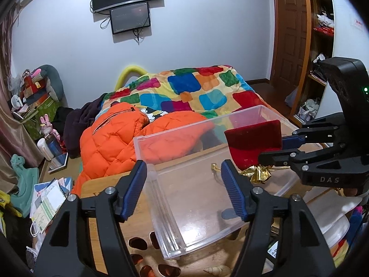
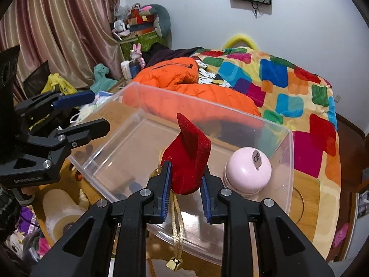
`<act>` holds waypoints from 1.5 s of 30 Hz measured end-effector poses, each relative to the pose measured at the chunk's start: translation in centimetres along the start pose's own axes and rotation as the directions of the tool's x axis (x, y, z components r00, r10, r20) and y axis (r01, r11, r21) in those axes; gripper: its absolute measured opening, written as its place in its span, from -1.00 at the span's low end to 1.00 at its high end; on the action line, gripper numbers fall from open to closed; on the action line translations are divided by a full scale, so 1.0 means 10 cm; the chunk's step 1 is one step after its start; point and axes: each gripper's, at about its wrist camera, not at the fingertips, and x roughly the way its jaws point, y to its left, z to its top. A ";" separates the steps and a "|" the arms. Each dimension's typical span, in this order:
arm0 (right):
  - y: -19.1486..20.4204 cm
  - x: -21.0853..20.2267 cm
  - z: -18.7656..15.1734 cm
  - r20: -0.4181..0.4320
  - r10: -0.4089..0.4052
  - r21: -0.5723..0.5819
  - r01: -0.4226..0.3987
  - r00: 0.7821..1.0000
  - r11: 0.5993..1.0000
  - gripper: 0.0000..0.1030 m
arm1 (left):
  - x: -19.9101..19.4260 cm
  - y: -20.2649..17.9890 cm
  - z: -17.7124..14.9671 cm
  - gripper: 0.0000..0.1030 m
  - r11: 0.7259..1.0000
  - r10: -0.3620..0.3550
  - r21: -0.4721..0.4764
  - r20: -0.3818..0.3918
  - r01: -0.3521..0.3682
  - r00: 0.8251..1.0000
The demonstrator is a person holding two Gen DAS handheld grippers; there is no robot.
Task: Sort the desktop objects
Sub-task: 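Release the pink container into the box with the left tool while the right tool drops the red pouch in, then move both tools back toward the cream jar and white cloth bag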
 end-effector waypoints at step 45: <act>0.42 -1.26 -0.68 0.183 -0.219 -0.034 0.229 0.958 0.973 0.62 | -0.86 -0.27 -0.32 0.93 0.999 0.044 0.006 0.088 -0.045 0.995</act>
